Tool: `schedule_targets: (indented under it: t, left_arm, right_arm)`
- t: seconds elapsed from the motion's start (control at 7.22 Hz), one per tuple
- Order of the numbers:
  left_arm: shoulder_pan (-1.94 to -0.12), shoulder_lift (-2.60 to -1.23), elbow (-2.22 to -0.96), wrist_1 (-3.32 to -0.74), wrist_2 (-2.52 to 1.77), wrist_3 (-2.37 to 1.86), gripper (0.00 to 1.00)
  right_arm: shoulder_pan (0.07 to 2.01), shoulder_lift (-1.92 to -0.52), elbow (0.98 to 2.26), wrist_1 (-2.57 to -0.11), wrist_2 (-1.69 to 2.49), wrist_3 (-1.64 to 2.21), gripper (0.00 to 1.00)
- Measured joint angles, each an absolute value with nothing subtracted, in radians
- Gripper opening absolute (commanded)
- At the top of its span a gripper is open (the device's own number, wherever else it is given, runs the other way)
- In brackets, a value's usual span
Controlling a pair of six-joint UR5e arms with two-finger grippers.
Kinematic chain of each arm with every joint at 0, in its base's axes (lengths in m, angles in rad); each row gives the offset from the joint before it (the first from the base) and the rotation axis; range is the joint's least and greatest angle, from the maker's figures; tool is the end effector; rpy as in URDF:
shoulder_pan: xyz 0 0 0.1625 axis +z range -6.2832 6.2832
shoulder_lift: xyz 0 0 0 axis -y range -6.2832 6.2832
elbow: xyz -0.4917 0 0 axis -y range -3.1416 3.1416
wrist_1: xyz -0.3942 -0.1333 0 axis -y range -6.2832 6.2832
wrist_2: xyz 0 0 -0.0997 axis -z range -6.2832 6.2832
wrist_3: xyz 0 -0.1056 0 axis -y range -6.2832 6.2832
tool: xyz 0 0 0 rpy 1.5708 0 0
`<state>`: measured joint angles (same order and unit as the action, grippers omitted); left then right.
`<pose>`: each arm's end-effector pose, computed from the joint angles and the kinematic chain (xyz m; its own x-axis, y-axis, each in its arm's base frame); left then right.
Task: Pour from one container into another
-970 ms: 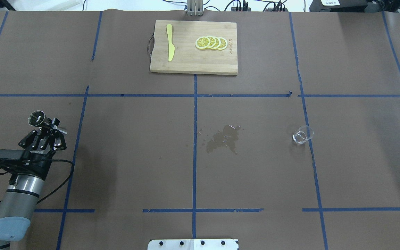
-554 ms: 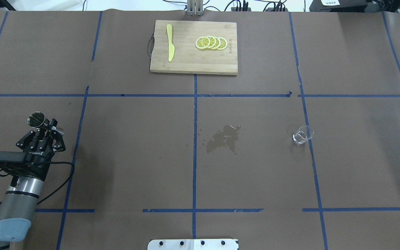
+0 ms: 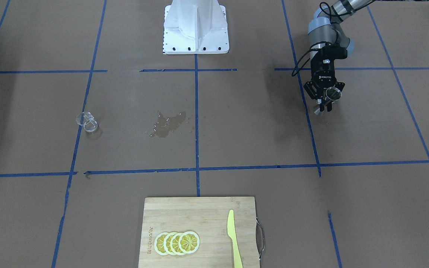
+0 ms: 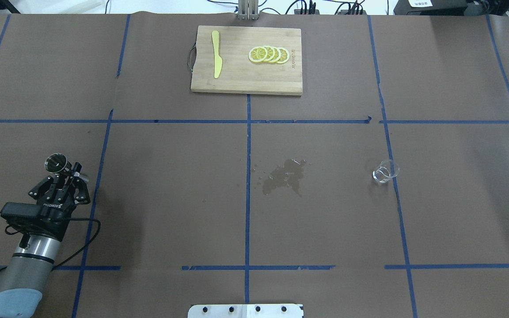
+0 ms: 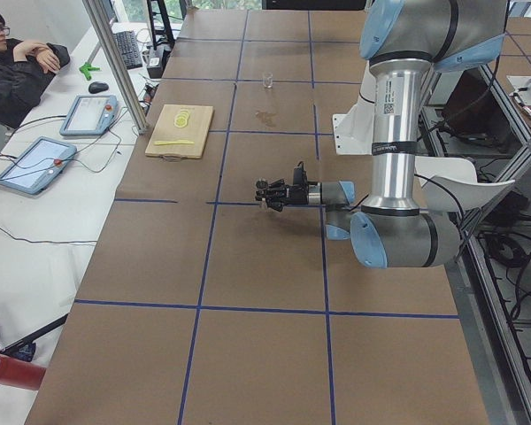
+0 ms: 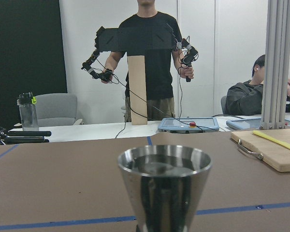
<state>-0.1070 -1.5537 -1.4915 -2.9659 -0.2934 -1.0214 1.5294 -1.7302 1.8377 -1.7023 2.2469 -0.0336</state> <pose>0.4126 -0.2801 0.6042 0.7227 0.0743 -0.6871 0.6687 0.1762 0.7224 0.0501 -0.4140 0.6904 0.7781 -0.0508 0.6260 0.0675 0.9977 -0.0030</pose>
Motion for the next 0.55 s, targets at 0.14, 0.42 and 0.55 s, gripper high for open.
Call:
schedule_targets:
  t: [0.14, 0.42, 0.55]
  left_arm:
    - [-0.092, -1.554, -1.491, -2.973, -0.293, -1.023, 0.1]
    - [-0.073, -1.554, -1.483, -2.983, -0.292, -1.026, 0.12]
    - [-0.068, -1.554, -1.479, -2.984, -0.292, -1.027, 0.13]
  right_arm:
    - [1.529, -1.73, 1.838, -1.702, 2.246, -0.034, 1.0]
    - [1.53, -1.731, 1.838, -1.702, 2.246, -0.034, 1.0]
    - [1.531, -1.732, 1.838, -1.702, 2.246, -0.034, 1.0]
